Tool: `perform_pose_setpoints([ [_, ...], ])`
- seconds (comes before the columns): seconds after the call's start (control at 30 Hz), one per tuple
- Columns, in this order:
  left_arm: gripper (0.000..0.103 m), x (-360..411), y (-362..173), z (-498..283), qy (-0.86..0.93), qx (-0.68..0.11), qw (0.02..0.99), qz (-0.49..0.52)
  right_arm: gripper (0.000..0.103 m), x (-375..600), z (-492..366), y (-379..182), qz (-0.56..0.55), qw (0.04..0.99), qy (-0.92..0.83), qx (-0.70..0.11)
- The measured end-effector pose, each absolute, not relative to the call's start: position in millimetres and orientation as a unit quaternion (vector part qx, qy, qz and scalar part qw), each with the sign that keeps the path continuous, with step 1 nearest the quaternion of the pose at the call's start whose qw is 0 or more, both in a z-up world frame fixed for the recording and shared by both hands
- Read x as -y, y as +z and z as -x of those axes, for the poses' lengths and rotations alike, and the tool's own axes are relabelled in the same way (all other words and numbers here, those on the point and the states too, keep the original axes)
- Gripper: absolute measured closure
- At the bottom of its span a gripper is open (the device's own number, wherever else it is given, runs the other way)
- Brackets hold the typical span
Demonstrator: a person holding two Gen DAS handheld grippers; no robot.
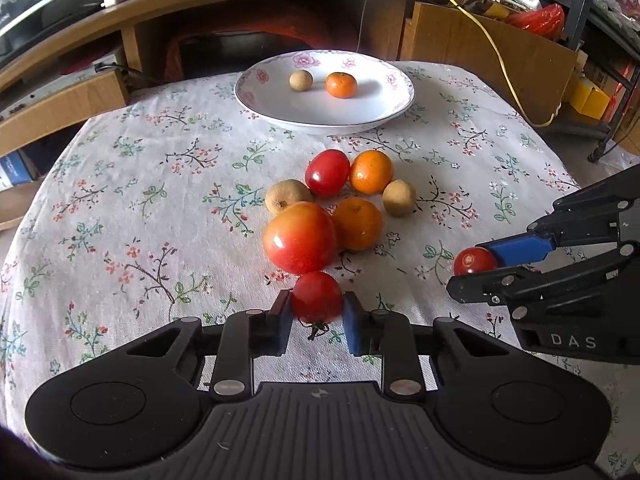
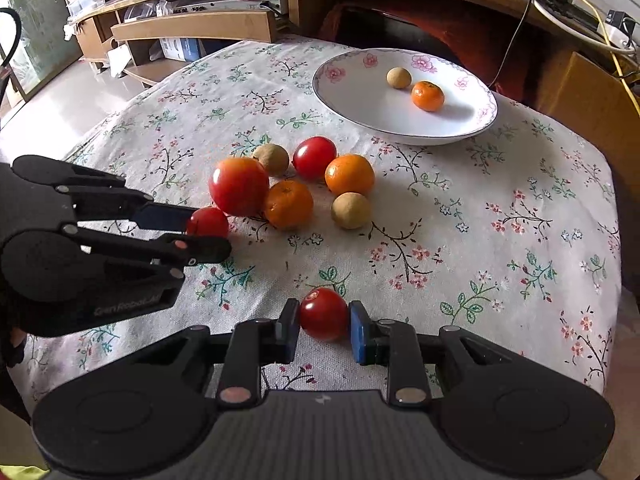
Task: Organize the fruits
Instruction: 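Hold both cherry tomatoes and move both tools toward the white bowl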
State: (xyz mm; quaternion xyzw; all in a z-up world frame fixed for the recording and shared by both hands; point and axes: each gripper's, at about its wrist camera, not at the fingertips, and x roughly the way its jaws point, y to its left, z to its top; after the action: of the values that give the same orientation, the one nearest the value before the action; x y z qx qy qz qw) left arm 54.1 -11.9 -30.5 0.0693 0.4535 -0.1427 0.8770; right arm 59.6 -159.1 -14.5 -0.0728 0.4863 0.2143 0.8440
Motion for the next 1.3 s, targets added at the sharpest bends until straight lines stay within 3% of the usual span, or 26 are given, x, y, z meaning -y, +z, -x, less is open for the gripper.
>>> perform_pose_setpoints([
  [0.37, 0.057, 15.3, -33.6, -54.3, -0.141, -0.447, 0.880, -0.079, 0.077, 160.0, -62.1, -17.2, 0.072, 0.841, 0.218, -0.489],
  [0.47, 0.058, 15.7, -33.5, -54.2, -0.141, -0.448, 0.879, -0.082, 0.076, 158.7, -61.0, -17.7, 0.080, 0.839, 0.222, -0.490],
  [0.63, 0.069, 16.4, -31.4, -52.0, -0.142, -0.453, 0.877, -0.081, 0.077, 156.3, -59.6, -17.5, 0.090, 0.840, 0.220, -0.487],
  [1.3, 0.070, 18.2, -19.4, -45.7, -0.157, -0.446, 0.880, -0.056, 0.077, 162.4, -60.3, -7.4, 0.072, 0.847, 0.217, -0.481],
])
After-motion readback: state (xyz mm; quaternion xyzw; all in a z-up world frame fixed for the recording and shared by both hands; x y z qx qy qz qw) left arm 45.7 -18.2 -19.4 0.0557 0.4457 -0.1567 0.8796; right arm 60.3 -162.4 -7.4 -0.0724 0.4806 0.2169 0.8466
